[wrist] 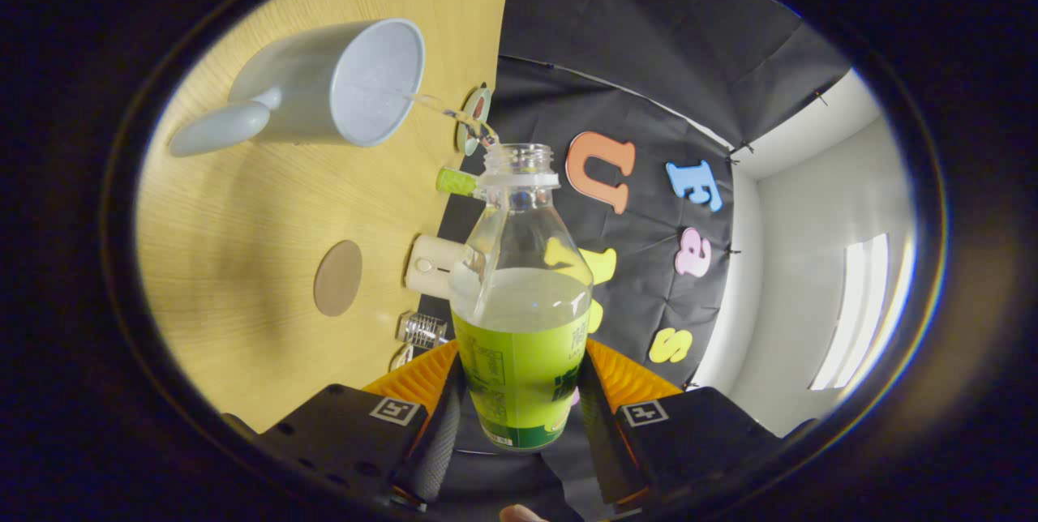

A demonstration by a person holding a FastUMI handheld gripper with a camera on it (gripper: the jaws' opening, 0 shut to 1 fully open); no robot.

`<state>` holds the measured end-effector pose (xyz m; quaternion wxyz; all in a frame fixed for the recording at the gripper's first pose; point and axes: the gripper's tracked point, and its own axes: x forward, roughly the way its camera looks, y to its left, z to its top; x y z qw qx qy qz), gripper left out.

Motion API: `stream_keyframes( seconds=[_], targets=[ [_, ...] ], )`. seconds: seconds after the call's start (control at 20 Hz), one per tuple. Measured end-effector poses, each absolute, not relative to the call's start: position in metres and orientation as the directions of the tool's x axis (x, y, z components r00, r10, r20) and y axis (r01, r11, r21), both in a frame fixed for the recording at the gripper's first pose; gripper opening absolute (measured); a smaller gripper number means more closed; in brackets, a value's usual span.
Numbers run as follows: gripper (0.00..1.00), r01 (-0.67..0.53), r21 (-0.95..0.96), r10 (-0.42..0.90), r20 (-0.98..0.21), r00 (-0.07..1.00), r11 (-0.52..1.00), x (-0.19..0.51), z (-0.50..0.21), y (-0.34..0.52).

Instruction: Take the bottle from table, then pour the juice into the cup, finally place the bottle on the coaster

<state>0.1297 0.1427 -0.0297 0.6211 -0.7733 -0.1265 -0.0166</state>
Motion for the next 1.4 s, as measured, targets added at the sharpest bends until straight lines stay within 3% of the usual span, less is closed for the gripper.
stream_keyframes(
  seconds=[1.4],
  targets=[
    [0.75,0.324,-0.884,0.24,0.252,0.937,-0.337,0.126,0.013,0.155]
  ],
)
